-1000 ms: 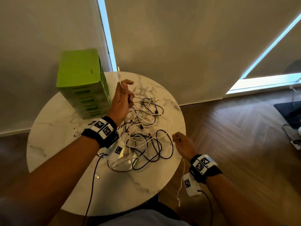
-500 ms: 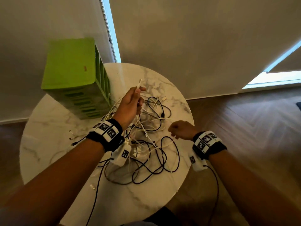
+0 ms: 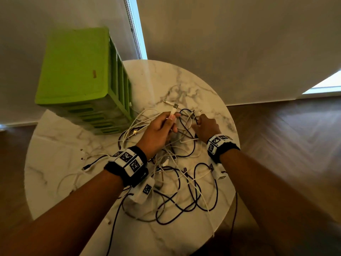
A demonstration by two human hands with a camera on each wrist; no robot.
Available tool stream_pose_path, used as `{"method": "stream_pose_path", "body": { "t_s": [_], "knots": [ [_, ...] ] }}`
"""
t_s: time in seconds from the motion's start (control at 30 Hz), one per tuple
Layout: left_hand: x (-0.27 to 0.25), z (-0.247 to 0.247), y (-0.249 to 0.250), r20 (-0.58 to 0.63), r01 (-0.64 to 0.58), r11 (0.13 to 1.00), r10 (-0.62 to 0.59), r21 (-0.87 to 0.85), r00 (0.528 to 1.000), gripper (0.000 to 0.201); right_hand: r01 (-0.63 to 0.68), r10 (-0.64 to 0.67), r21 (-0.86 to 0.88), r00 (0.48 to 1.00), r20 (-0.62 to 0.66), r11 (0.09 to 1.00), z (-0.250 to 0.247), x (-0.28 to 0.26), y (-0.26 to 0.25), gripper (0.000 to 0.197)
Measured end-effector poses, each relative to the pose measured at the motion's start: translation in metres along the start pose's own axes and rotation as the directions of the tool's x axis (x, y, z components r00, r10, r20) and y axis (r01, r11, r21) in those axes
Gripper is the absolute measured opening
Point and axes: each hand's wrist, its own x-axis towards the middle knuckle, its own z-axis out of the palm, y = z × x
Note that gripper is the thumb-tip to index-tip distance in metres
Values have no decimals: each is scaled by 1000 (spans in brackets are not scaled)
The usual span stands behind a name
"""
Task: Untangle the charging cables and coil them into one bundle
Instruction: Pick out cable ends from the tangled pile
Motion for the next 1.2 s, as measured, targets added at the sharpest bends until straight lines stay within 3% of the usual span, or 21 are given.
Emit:
{"method": "stream_pose_path", "body": {
  "t_s": [0.13, 0.23, 0.3, 0.4, 0.43, 0.47, 0.53, 0.67, 0.77, 0.9, 1.0, 1.07, 1.13, 1.2],
  "knots": [
    [2, -4, -7, 10, 12, 1000, -12, -19, 1000, 30, 146, -145, -172, 989, 20, 974, -4, 2, 2, 28],
    [2, -3, -10, 6, 30, 998, -30, -50, 1000, 31, 254, -267, -175, 962, -52, 951, -22, -3, 4, 27],
    [0, -2, -10, -1, 46, 996, -46, -77, 999, 31, 343, -373, -177, 910, -179, 922, -39, -10, 3, 27],
    [-3, -2, -13, -33, 63, 992, -67, -113, 997, 22, 494, -492, -117, 754, -435, 861, -63, -26, -9, 25],
    [-3, -1, -13, -50, 74, 986, -82, -149, 995, 17, 548, -491, -21, 730, -476, 836, -71, -36, -17, 22],
    [-3, 1, -12, -65, 90, 975, -105, -205, 992, 14, 581, -466, 128, 748, -473, 804, -77, -48, -26, 19],
    [-6, 4, -6, -85, 122, 927, -162, -355, 983, 15, 585, -470, 359, 806, -360, 727, -85, -79, -48, 15],
    [-18, 4, 10, -95, 105, 871, -170, -480, 981, 16, 624, -578, 344, 781, -237, 702, -64, -123, -73, 14],
    [-35, 0, 23, -85, 54, 895, -102, -444, 991, 12, 657, -607, 315, 753, -253, 684, -46, -138, -83, 13],
    [-56, -10, 25, -85, -24, 945, -4, -327, 996, 36, 698, -656, 251, 716, -238, 671, -40, -159, -95, 17],
    [-73, -17, 29, -105, -55, 962, 28, -268, 994, 30, 726, -691, 202, 688, -221, 658, -41, -173, -100, 11],
    [-84, -21, 31, -166, -102, 981, 74, -163, 983, 33, 681, -677, 135, 731, -82, 720, -38, -176, -99, 17],
    [-94, -25, 36, -253, -159, 981, 127, -109, 959, 33, 601, -595, -40, 797, 103, 798, -31, -173, -96, 30],
    [-101, -31, 49, -330, -209, 952, 128, -224, 935, 31, 522, -489, -139, 846, 212, 842, -22, -166, -85, 46]
  ]
}}
